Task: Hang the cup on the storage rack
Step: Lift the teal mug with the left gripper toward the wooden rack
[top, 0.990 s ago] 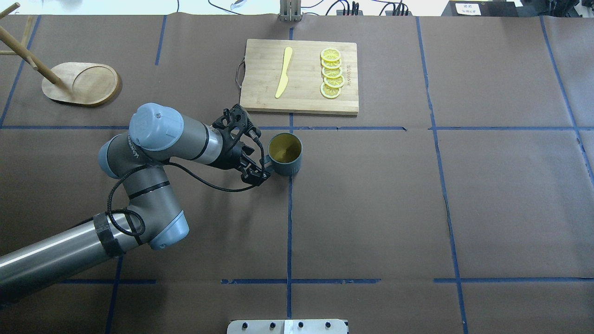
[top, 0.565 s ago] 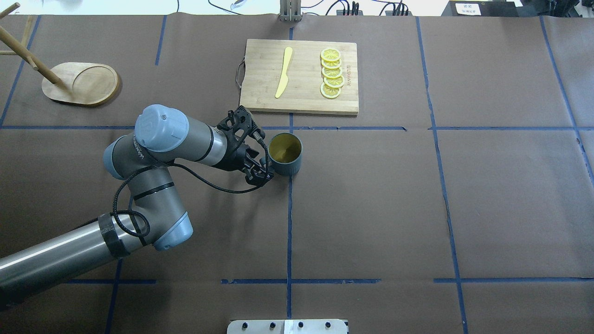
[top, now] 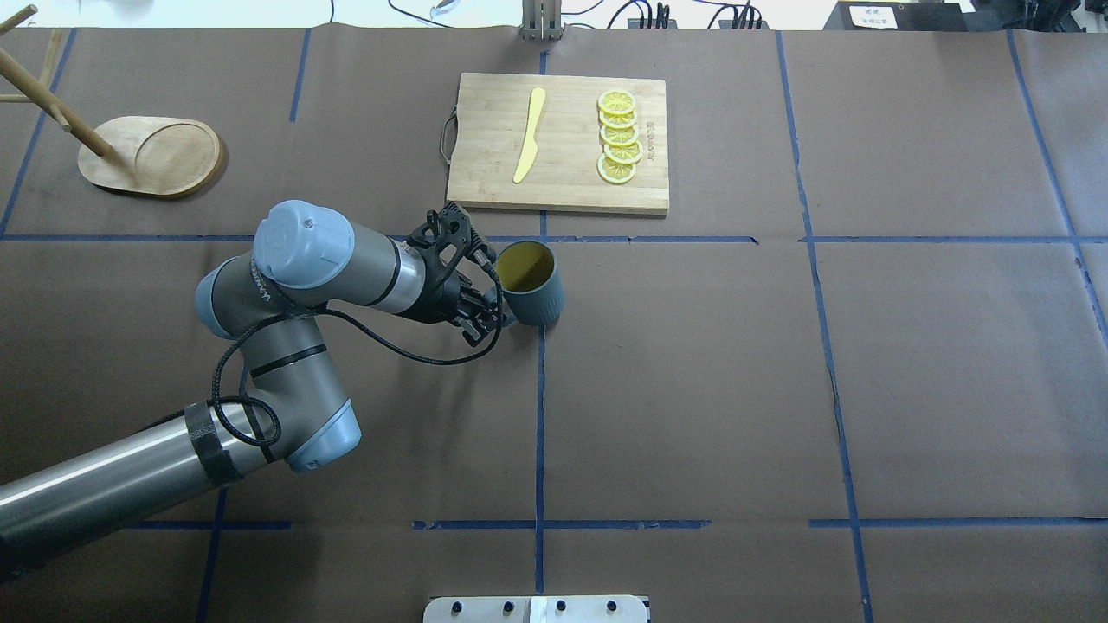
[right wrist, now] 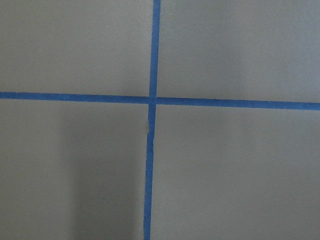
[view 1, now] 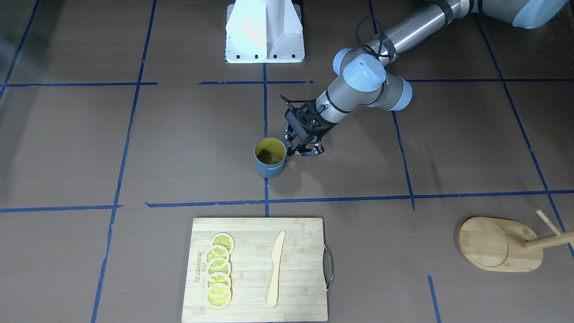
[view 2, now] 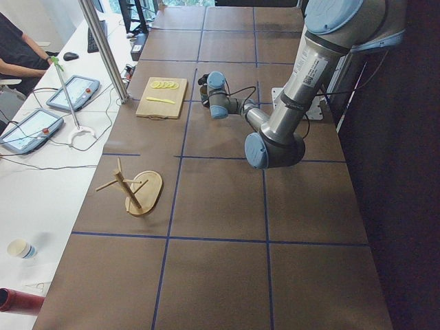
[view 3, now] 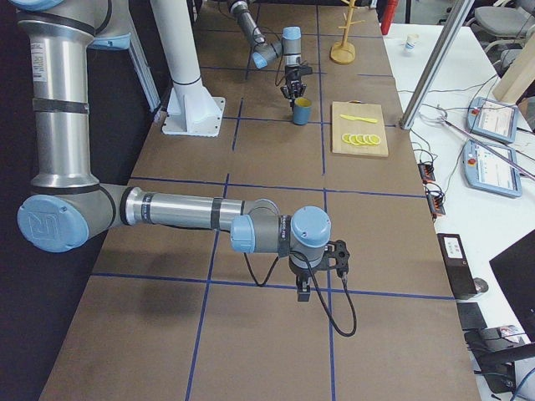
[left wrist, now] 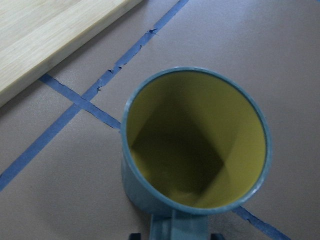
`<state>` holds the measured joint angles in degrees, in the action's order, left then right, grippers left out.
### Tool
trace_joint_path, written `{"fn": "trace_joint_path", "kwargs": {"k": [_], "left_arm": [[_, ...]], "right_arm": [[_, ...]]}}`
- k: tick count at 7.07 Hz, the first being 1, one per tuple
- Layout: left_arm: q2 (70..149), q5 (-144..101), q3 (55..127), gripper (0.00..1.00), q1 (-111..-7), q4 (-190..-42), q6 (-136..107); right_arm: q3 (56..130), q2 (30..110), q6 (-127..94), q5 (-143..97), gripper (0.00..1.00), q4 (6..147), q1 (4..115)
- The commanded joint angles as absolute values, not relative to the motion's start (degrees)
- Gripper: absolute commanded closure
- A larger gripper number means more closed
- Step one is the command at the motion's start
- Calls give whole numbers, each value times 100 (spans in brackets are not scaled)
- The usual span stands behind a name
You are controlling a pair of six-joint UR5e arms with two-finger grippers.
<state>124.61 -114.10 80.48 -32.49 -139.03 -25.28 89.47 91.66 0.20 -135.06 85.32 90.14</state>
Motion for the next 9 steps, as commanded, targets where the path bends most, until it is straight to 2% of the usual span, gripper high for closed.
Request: {"fn": "trace_joint_path", "kwargs": {"k": [1,2,6,9], "left_arm": [[12454,-11434,8251,100,-3330,-13931,-3196],[12437,-11495,8479,100,-3531,-13878,-3234],[12148,-12014,8613,100,-4621,-13939,-4887],[11637,-12032,8640,100,-5507,-15560,-7880]], "right_arm": [[8939,9167,26,-13509,0,8525,9018],[8938,9158,26,-13509,0,8525,9018],[9026,9176,35,-13448,0,8473,9062],[9132,9176,35,-13403,0,8473,9070]]}}
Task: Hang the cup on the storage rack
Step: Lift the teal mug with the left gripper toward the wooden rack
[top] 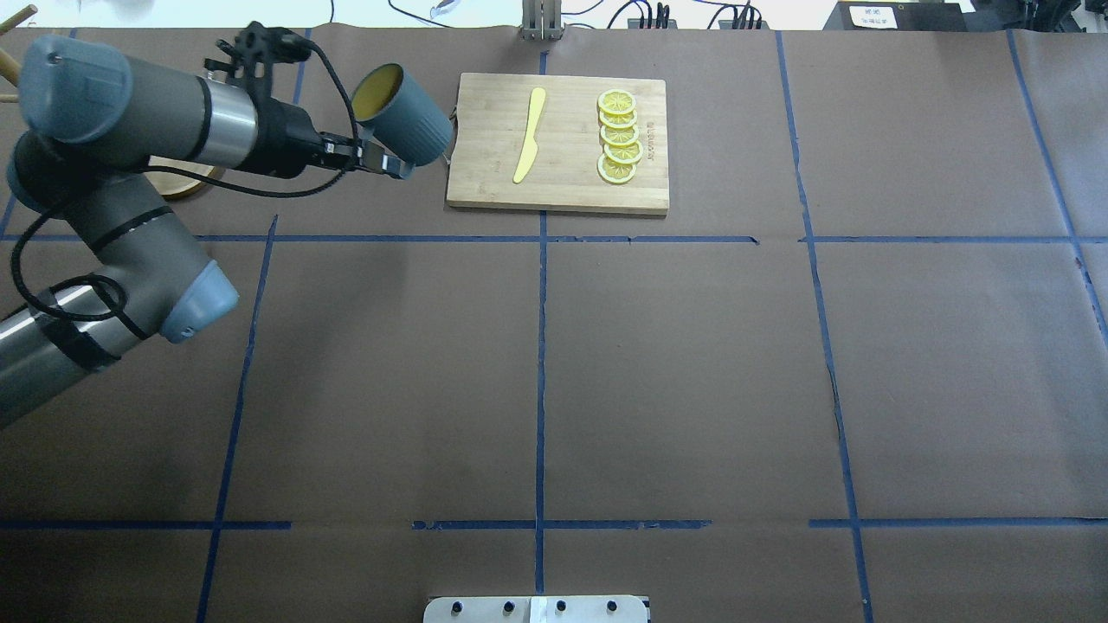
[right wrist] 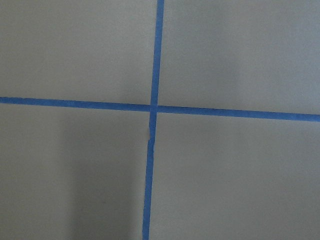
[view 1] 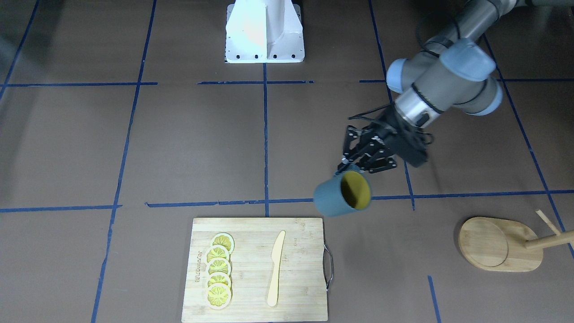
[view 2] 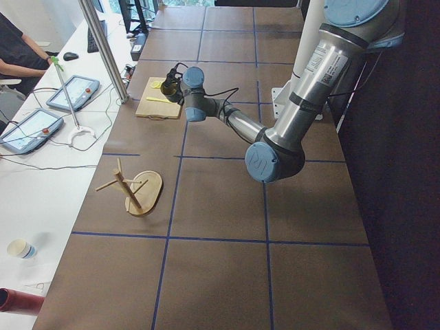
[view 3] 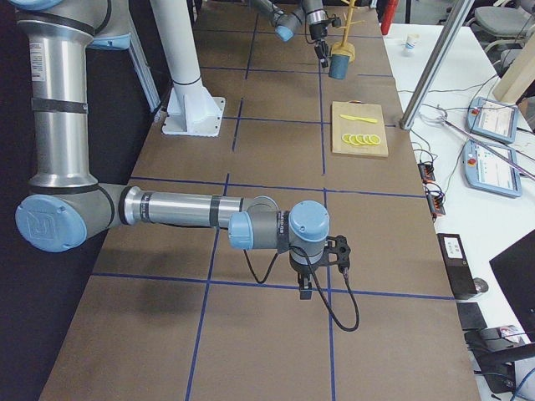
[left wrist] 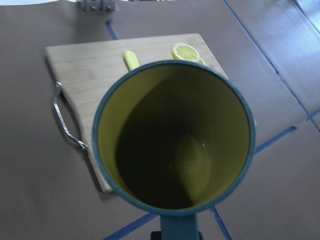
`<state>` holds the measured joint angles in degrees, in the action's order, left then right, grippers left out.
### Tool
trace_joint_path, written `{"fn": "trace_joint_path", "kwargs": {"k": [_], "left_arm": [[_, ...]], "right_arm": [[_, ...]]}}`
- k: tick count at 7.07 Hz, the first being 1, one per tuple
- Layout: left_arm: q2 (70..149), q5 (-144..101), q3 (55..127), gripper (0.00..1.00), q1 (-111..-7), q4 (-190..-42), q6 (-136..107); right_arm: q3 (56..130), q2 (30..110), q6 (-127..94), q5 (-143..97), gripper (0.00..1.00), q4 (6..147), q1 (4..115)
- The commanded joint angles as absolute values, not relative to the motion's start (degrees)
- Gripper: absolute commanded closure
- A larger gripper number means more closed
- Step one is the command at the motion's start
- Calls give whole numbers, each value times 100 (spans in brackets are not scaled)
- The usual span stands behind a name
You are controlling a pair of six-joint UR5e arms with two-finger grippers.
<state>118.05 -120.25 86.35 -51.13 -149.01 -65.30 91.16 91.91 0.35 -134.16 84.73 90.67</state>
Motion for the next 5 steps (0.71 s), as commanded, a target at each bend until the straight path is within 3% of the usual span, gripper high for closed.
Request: {"fn": "trace_joint_path", "kwargs": {"k": [1,5], "left_arm": [[11637,-12032,8648,100,-5772,-15913,-9119],[11496,-12015,8237,100,-6309,-17238,-10997]], "right_arm": [[9132,9167,35,-13403,0,8481,9070],[9141,9149,26,-13403,0,8473,9088]]}}
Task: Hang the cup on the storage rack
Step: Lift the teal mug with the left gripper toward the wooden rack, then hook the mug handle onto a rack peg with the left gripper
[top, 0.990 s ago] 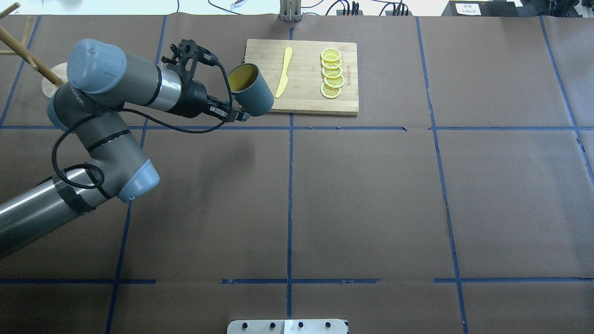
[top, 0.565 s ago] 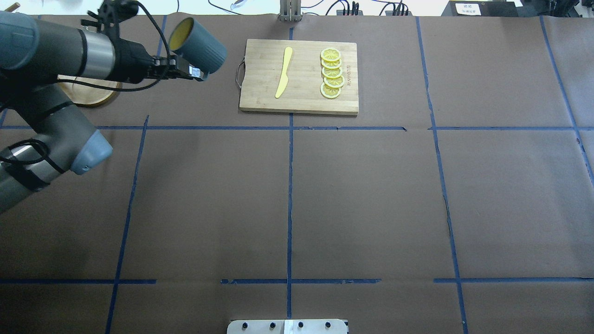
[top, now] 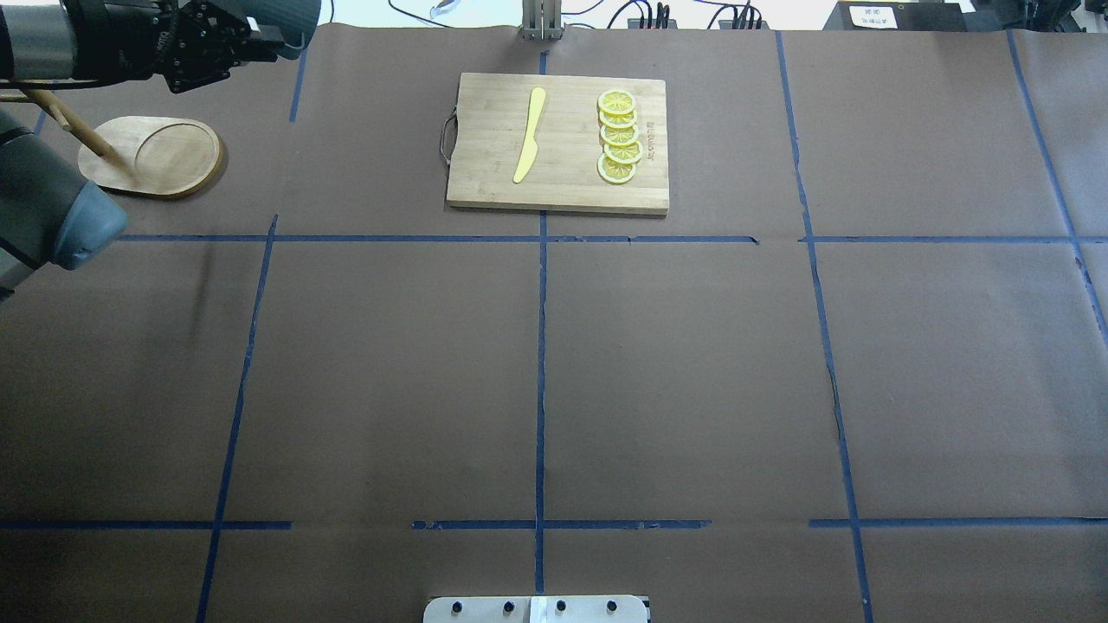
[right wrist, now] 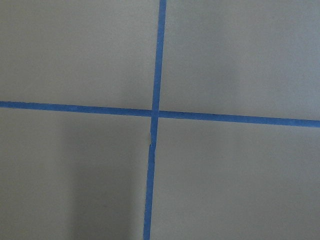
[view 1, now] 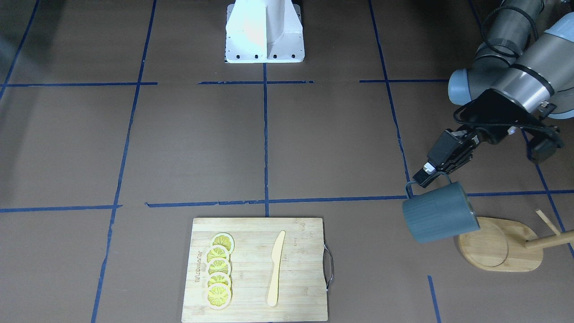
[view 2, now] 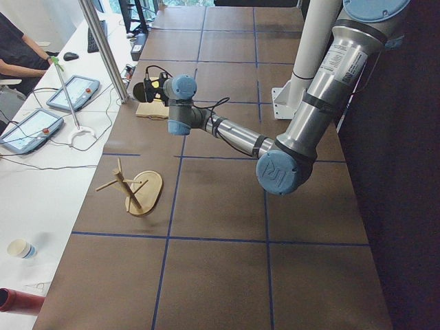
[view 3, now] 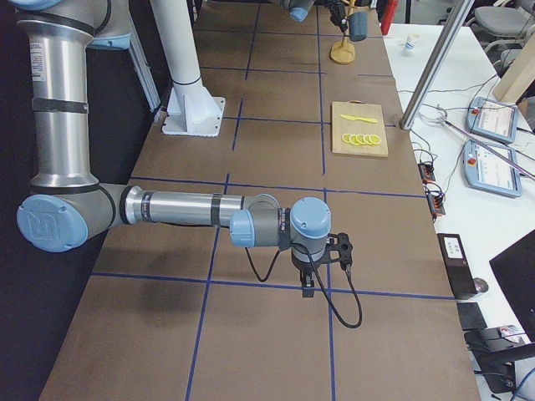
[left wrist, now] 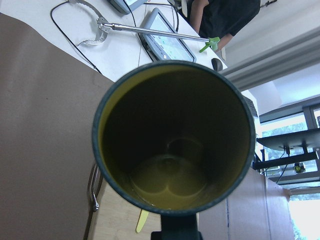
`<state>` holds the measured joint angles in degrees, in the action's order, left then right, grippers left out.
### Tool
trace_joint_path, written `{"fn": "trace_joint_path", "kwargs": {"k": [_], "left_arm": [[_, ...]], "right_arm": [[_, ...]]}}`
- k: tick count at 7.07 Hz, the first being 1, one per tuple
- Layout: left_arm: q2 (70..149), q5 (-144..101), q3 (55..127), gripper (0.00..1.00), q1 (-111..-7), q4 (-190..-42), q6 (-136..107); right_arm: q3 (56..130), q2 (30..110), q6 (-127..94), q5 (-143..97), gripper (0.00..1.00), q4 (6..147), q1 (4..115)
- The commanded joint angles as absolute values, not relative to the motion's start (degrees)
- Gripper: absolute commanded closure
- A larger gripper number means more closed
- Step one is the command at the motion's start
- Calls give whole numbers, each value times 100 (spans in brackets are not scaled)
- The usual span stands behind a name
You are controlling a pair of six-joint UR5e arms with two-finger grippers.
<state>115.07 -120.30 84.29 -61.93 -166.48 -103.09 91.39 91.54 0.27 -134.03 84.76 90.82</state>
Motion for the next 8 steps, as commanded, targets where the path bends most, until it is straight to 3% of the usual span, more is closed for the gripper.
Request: {"fn": "trace_joint_path", "kwargs": {"k": [1,5,8], "left_arm": [[11479,-11971,7983,100,-6398,-17818,-11569],[10752,-10316,7585,100,-6583,-19963,-14319],[10607,-9721,6902,100,-6539,-20794,-14757]], "right_arm": [[9141,9149,26,-13403,0,8473,9088],[9141,9141,26,-13403,0,8481,9088],[9299,9176,26,-13403,0,8481,9088]]}}
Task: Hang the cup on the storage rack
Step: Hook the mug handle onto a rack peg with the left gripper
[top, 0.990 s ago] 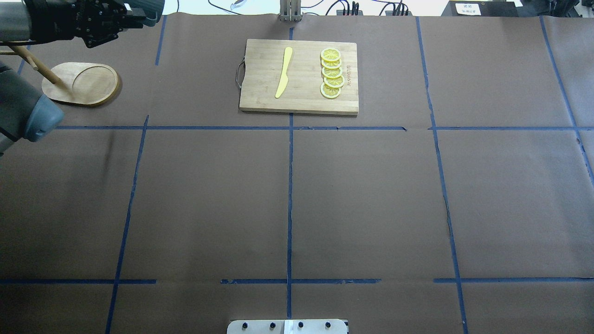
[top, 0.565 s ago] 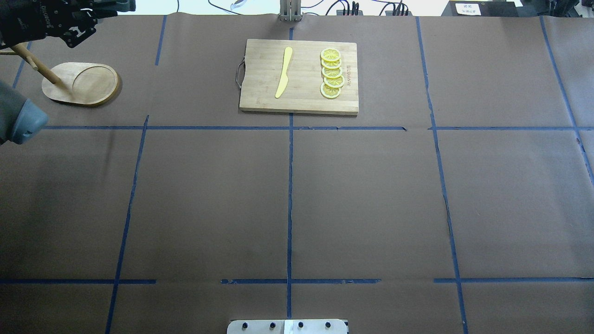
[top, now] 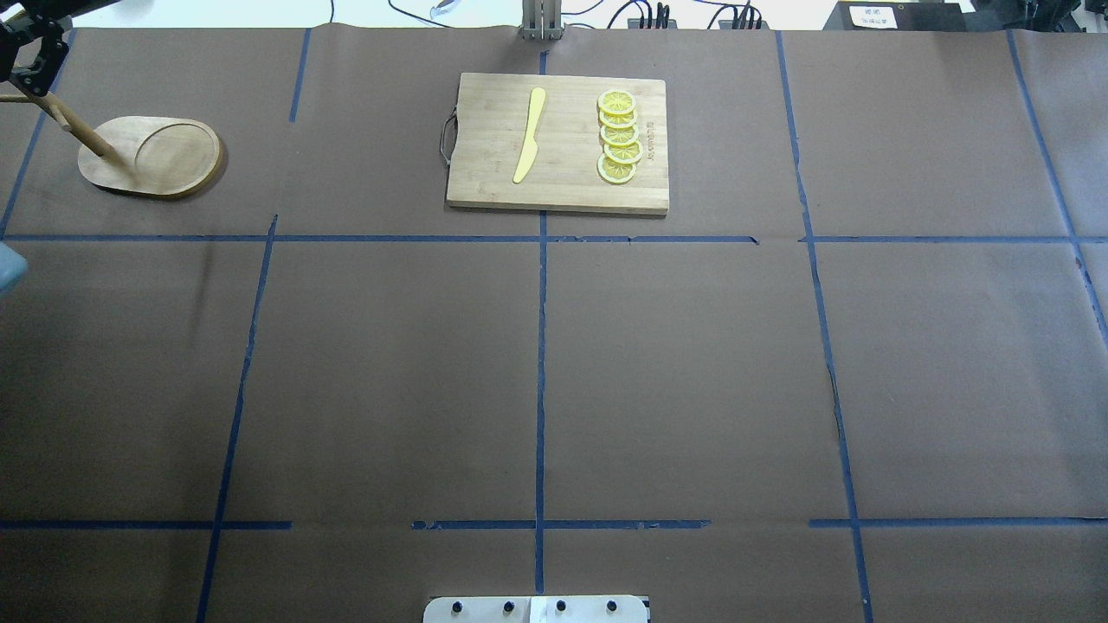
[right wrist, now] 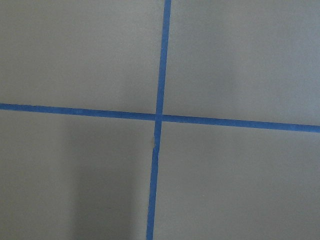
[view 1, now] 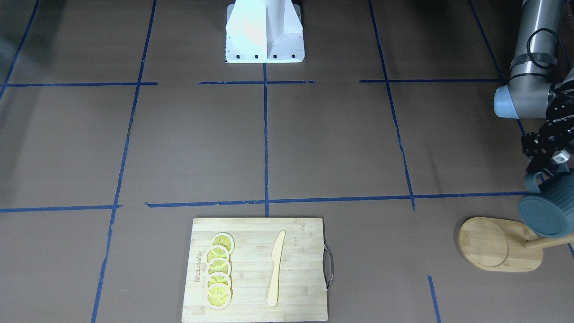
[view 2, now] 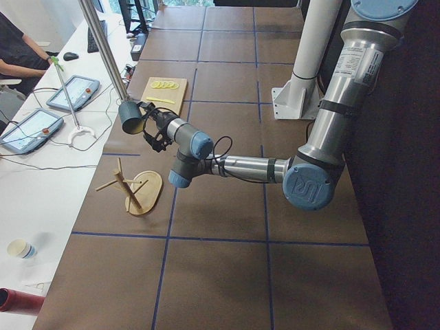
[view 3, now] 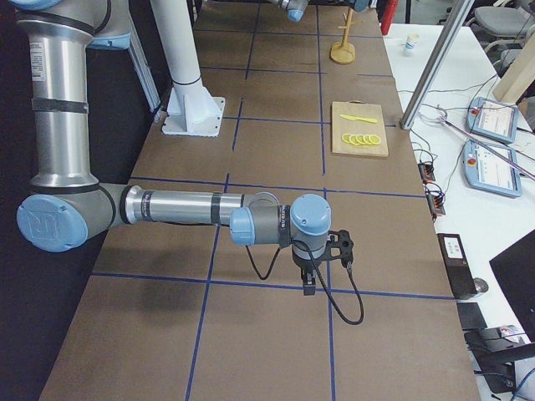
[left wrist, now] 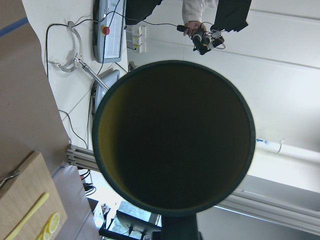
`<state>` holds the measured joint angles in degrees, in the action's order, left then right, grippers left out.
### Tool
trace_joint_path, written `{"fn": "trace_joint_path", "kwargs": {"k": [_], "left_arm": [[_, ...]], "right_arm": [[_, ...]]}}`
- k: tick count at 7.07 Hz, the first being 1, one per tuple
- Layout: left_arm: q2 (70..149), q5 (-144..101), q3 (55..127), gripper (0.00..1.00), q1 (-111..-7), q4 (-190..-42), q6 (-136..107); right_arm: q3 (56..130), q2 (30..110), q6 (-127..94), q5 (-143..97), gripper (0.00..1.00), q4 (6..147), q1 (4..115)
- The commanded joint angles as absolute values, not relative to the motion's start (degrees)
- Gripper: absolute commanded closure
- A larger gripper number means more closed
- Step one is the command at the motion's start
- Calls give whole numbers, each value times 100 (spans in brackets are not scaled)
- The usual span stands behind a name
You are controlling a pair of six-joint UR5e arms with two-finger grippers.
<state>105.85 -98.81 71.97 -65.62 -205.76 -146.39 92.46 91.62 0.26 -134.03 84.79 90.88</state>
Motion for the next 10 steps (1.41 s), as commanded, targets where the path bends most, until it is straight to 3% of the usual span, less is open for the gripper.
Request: {"fn": "trace_joint_path", "kwargs": {"k": [1,3,10], "left_arm": [[10913,-9521,6438,100,-6530,-20847,-14844],[11240,-9089,5821,98,-6539,-20848,-15284],[11585,-9079,5010,98,-6565,-20892,-15328]], "right_arm": [[9299,9184,26,-13403,0,8481,9088],[9299,9184,18,-13403,0,8481,9088],[9343,9176,18,-13403,0,8481,9088]]}}
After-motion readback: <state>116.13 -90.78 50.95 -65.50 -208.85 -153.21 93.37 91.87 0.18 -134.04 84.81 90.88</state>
